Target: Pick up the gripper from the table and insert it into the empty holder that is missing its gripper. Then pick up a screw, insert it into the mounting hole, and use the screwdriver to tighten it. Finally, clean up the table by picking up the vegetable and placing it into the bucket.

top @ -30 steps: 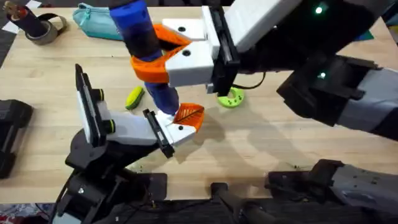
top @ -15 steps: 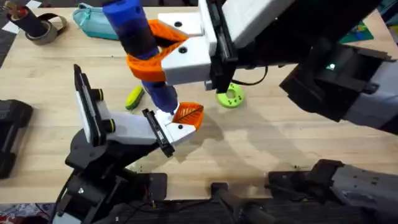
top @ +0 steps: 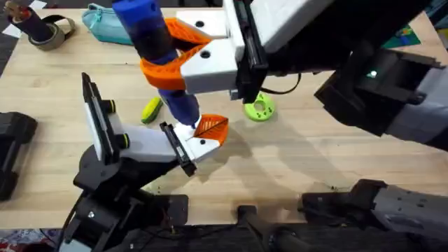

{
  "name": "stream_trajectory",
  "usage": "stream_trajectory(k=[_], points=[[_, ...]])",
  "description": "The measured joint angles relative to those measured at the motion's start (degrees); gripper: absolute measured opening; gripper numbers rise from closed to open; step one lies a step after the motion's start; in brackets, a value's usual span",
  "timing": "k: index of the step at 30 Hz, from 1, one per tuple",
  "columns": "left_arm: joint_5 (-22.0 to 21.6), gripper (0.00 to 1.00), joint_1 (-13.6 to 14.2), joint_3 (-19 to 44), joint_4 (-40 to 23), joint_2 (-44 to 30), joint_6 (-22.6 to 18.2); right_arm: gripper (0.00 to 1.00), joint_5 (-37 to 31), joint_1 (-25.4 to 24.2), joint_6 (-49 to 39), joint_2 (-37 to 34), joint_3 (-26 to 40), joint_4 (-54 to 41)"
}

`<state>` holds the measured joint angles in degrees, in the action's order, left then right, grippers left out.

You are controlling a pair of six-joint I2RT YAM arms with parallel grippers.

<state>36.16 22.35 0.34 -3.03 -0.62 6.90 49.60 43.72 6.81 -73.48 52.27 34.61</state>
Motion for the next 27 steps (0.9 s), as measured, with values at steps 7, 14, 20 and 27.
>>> stream_trajectory(k=[7,14,20,27], points=[[0.0,0.014,-0.1,0.0,0.0,0.0,0.0,0.047,0.0,0.0,0.0,0.0,0.5,0.5],[-0.2,0.014,-0.1,0.0,0.0,0.0,0.0,0.046,0.0,0.0,-1.3,0.0,1.2,-0.7],[-0.2,0.014,-0.1,0.0,0.0,0.0,0.0,0.046,-0.3,0.9,-3.0,-0.1,1.2,-1.6],[-0.2,0.014,-0.1,0.0,0.0,0.0,0.0,0.048,-0.3,1.1,-3.7,-0.1,1.2,-0.3]])
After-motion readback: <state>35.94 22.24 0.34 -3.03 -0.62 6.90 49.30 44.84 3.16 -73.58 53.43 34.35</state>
